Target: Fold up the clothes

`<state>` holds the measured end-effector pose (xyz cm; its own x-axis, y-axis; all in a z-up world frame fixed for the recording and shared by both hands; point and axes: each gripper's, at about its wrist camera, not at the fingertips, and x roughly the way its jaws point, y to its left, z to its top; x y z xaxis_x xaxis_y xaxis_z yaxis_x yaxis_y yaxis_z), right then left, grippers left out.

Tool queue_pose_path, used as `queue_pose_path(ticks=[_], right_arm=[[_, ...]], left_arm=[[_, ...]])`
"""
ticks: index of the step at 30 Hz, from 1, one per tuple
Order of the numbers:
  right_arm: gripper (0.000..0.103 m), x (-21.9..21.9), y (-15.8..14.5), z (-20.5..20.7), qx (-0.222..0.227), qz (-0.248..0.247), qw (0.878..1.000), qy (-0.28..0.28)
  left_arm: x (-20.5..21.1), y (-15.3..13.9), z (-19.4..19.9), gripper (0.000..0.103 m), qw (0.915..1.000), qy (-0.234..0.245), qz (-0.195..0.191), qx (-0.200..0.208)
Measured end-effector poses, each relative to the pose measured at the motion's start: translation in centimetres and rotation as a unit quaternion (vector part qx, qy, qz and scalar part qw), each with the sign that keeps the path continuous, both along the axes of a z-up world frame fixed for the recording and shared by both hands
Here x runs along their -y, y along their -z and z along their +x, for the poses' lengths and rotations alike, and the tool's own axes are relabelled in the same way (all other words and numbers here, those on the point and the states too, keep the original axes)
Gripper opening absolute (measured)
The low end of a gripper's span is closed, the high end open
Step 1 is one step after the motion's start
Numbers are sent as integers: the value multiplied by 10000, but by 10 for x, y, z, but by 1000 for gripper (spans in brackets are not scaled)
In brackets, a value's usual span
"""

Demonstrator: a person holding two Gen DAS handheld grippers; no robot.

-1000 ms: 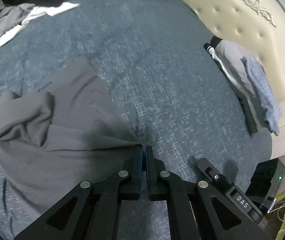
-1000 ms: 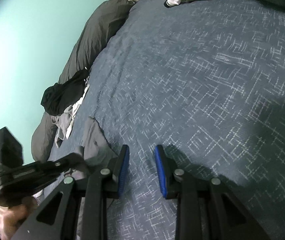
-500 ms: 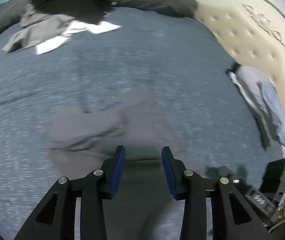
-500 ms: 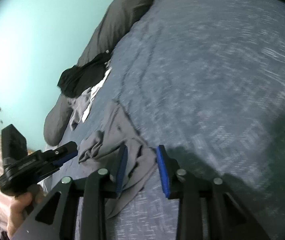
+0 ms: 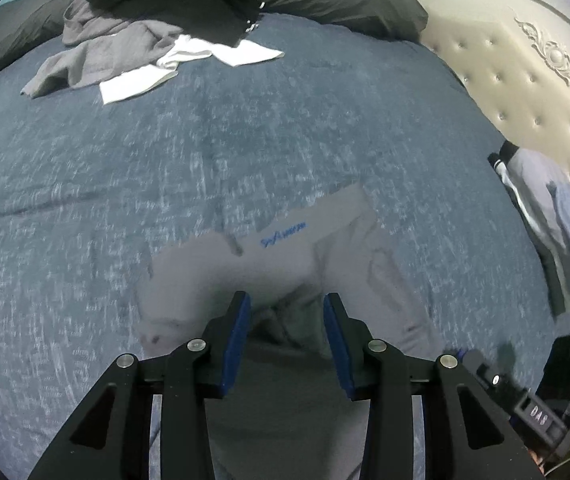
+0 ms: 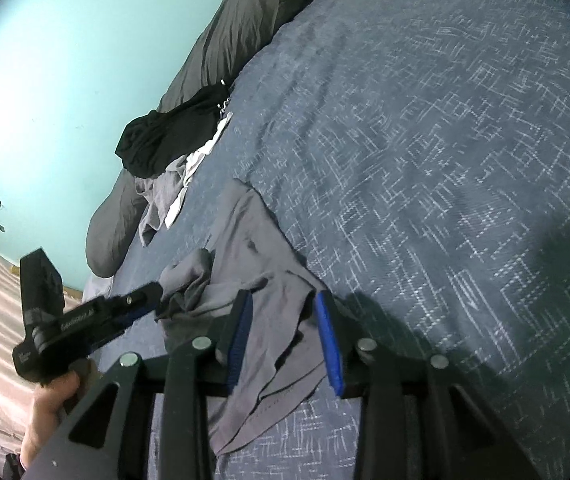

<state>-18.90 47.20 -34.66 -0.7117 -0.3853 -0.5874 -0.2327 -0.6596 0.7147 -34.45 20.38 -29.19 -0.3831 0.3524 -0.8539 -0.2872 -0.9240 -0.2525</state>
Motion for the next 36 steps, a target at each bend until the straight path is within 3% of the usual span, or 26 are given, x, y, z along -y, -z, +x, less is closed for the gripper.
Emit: queue_pose_path(ticks=[12, 25, 30, 36], right_arm=[[33, -11, 5, -3, 21, -94, 9999, 59], [33, -15, 6, -4, 17, -122, 9999, 65], [33, -15, 7, -5, 30, -122, 9999, 51], [33, -13, 8, -6, 36, -107, 9999, 26]], left_arm=[[-36, 11, -34, 41, 9982, 254, -537, 5], [-49, 27, -40, 41, 9966, 338, -747, 38], [-49, 29, -40, 14, 9960, 372, -813, 67], [-45, 23, -38, 6, 9968, 368, -715, -4]])
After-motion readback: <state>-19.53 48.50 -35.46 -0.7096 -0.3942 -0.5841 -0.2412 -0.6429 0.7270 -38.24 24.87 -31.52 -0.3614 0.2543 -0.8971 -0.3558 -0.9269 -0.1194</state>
